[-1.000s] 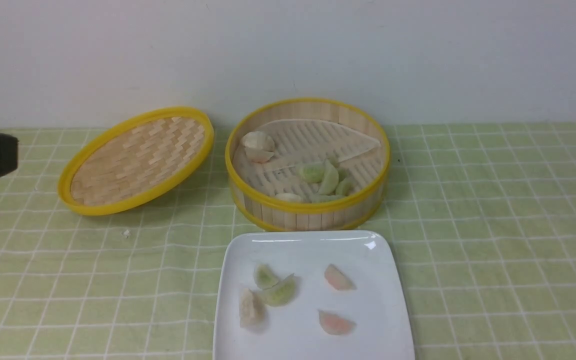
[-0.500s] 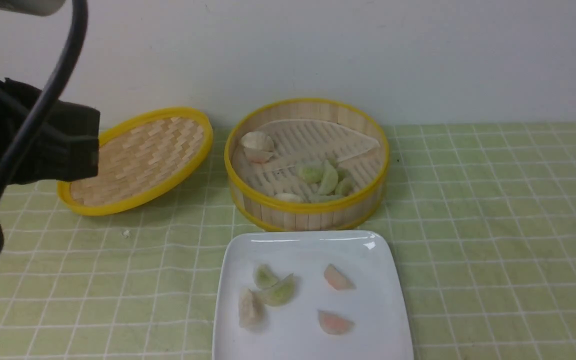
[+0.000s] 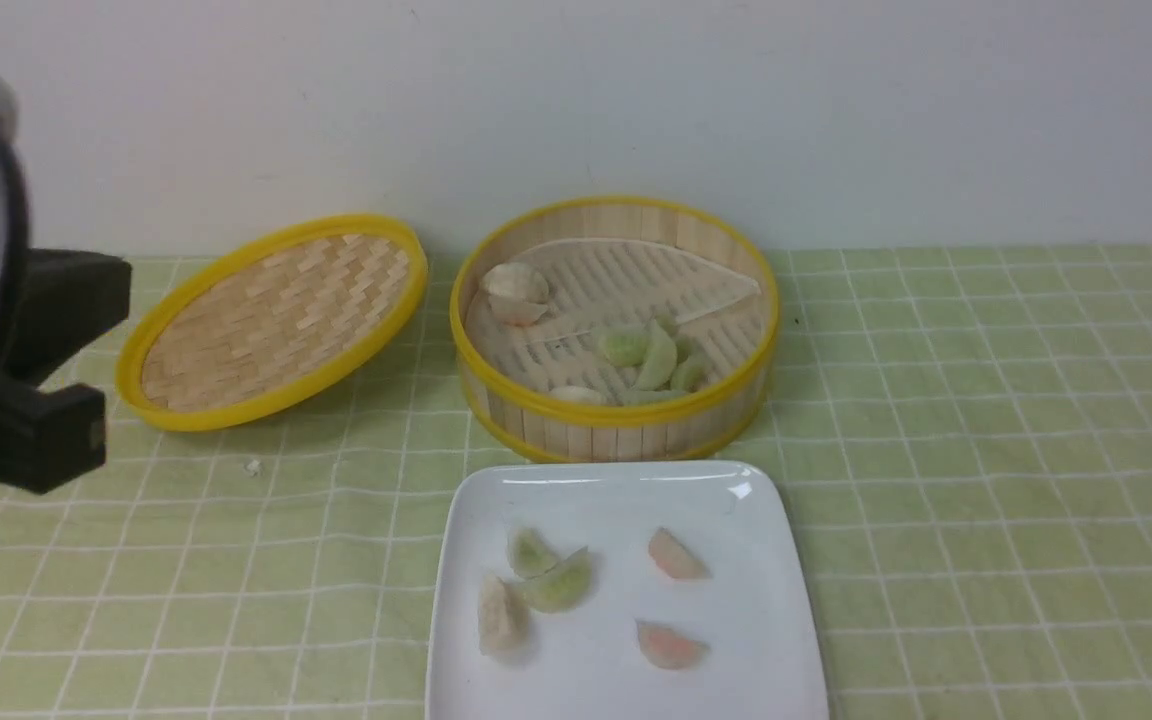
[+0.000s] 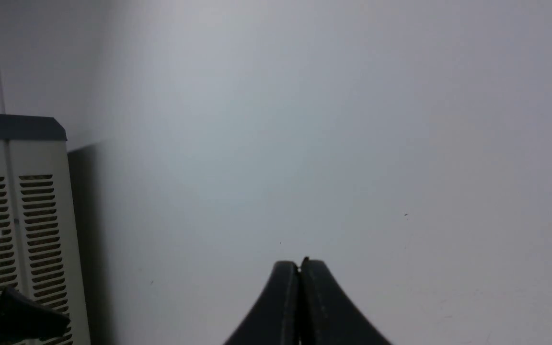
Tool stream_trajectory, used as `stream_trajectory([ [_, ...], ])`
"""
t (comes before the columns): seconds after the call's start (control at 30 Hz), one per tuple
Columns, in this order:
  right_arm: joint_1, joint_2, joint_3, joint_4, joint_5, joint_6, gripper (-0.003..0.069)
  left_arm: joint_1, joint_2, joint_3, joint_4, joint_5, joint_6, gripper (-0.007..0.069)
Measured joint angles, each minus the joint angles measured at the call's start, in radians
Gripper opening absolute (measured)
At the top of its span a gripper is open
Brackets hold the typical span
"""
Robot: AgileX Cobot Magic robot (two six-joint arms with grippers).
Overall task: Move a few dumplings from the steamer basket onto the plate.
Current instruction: Use the right arm to put the dumpling into the plate
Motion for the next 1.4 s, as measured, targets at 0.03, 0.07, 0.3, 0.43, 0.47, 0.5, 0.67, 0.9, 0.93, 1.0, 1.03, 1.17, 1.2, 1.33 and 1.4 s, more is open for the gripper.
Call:
stream_trajectory([
  [0.03, 0.0, 0.0, 0.0, 0.0, 0.0, 0.0, -0.0015, 0.0, -0.023, 0.031, 0.002, -0.036, 0.0, -0.0006],
  [0.07, 0.0, 0.0, 0.0, 0.0, 0.0, 0.0, -0.0015, 0.0, -0.052, 0.054, 0.003, -0.071, -0.001, -0.0006],
  [0.3, 0.0, 0.0, 0.0, 0.0, 0.0, 0.0, -0.0015, 0.0, -0.216, 0.15, 0.0, -0.156, -0.065, -0.0006],
  [0.43, 0.0, 0.0, 0.0, 0.0, 0.003, 0.0, -0.0015, 0.0, -0.267, 0.151, -0.002, -0.135, -0.083, -0.0006],
  [0.47, 0.0, 0.0, 0.0, 0.0, 0.003, 0.0, -0.0015, 0.0, -0.274, 0.151, -0.002, -0.131, -0.085, -0.0006],
  [0.5, 0.0, 0.0, 0.0, 0.0, 0.003, 0.0, -0.0015, 0.0, -0.28, 0.151, -0.003, -0.125, -0.085, -0.0006],
  [0.67, 0.0, 0.0, 0.0, 0.0, 0.003, 0.0, -0.0015, 0.0, -0.283, 0.151, -0.004, -0.12, -0.085, -0.0006],
  [0.9, 0.0, 0.0, 0.0, 0.0, 0.003, 0.0, -0.0015, 0.0, -0.283, 0.151, -0.004, -0.12, -0.086, -0.0006],
  [0.93, 0.0, 0.0, 0.0, 0.0, 0.003, 0.0, -0.0015, 0.0, -0.283, 0.151, -0.004, -0.12, -0.086, -0.0006],
  [1.0, 0.0, 0.0, 0.0, 0.0, 0.003, 0.0, -0.0015, 0.0, -0.283, 0.151, -0.004, -0.12, -0.086, -0.0006],
  [1.03, 0.0, 0.0, 0.0, 0.0, 0.003, 0.0, -0.0015, 0.0, -0.283, 0.151, -0.004, -0.12, -0.086, -0.0006],
  [1.17, 0.0, 0.0, 0.0, 0.0, 0.004, 0.0, -0.0015, 0.0, -0.284, 0.151, -0.004, -0.12, -0.074, -0.0006],
  [1.2, 0.0, 0.0, 0.0, 0.0, 0.004, 0.0, -0.0015, 0.001, -0.286, 0.153, -0.004, -0.12, -0.059, -0.0006],
  [1.33, 0.0, 0.0, 0.0, 0.0, 0.004, 0.0, -0.0015, 0.038, -0.311, 0.207, -0.02, -0.139, 0.035, -0.0006],
  [1.4, 0.0, 0.0, 0.0, 0.0, 0.004, 0.0, -0.0015, 0.084, -0.343, 0.279, -0.053, -0.164, 0.097, -0.0006],
])
